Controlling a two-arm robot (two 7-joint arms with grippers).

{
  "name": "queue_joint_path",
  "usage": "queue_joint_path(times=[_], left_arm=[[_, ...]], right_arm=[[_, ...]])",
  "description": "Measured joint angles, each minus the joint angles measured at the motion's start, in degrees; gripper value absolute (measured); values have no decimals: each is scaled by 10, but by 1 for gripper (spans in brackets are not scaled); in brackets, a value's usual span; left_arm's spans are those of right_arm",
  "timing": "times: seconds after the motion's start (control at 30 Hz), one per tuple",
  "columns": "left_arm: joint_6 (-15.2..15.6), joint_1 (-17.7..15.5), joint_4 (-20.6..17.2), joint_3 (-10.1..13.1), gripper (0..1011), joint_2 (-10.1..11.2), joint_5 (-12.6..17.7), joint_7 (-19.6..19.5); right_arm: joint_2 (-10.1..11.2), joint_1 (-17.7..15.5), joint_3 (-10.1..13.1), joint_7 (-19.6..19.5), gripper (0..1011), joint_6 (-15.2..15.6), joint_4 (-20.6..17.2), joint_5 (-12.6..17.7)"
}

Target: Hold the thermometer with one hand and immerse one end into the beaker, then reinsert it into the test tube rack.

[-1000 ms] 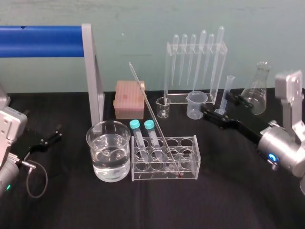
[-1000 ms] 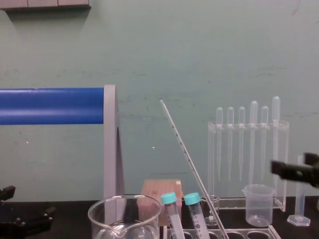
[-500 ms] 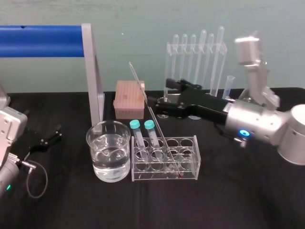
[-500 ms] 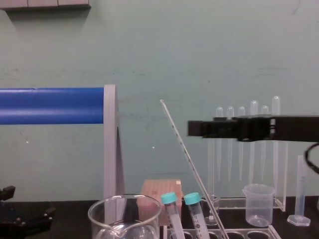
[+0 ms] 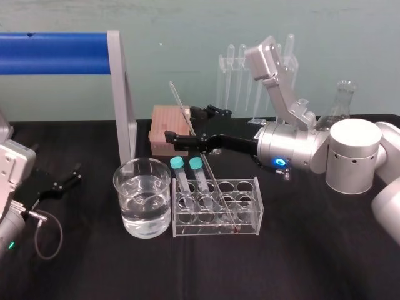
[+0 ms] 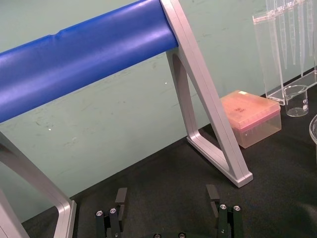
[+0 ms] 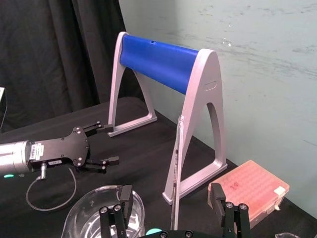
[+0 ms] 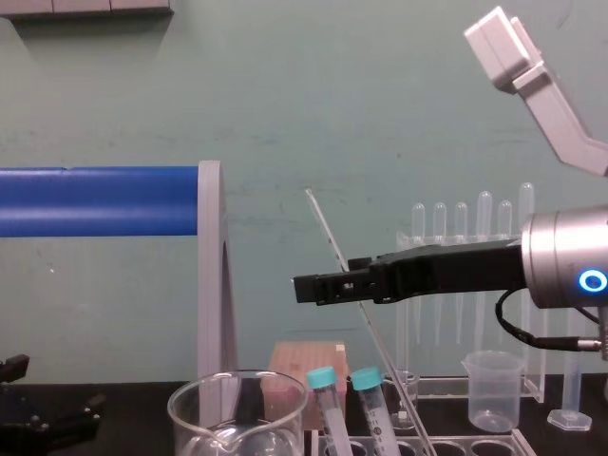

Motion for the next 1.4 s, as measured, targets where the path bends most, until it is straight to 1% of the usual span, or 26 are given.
queue_joint_path(times=[0.07,0.2,0.43,0.57,0.67,0.7,0.77,0.83,0.9,0.93,1.0,1.07,1.13,1.17,1.23,1.4], left_arm=[[0,0,0,0,1008,0,0,0],[0,0,0,0,1008,0,0,0],[0,0,0,0,1008,0,0,0],[0,0,0,0,1008,0,0,0],[0,0,0,0,1008,0,0,0],[0,0,0,0,1008,0,0,0],[0,0,0,0,1008,0,0,0],[0,0,0,0,1008,0,0,0],[0,0,0,0,1008,0,0,0],[0,0,0,0,1008,0,0,0],[0,0,0,0,1008,0,0,0],[0,0,0,0,1008,0,0,0],[0,0,0,0,1008,0,0,0],[0,0,0,0,1008,0,0,0],[0,0,0,0,1008,0,0,0],[0,0,0,0,1008,0,0,0]], right_arm=[[-4,2,-2,0,1003,0,5,-5],[-7,5,-4,-4,1003,0,8,-14],[-7,4,-3,-4,1003,-1,8,-13],[-6,4,-3,-4,947,-1,8,-12],[-6,4,-3,-4,875,-1,7,-11],[-6,3,-3,-4,822,-1,7,-11],[-6,3,-2,-4,788,-1,7,-11],[-6,3,-2,-4,715,-1,7,-10],[-6,3,-2,-4,682,-2,7,-10],[-6,3,-2,-4,624,-2,7,-10],[-6,3,-2,-4,554,-2,7,-9],[-6,3,-2,-4,536,-2,7,-9],[-6,3,-2,-4,431,-2,7,-9],[-6,3,-2,-3,419,-2,7,-9],[-6,3,-2,-3,330,-2,7,-9],[-6,3,-2,-3,170,-2,7,-9]])
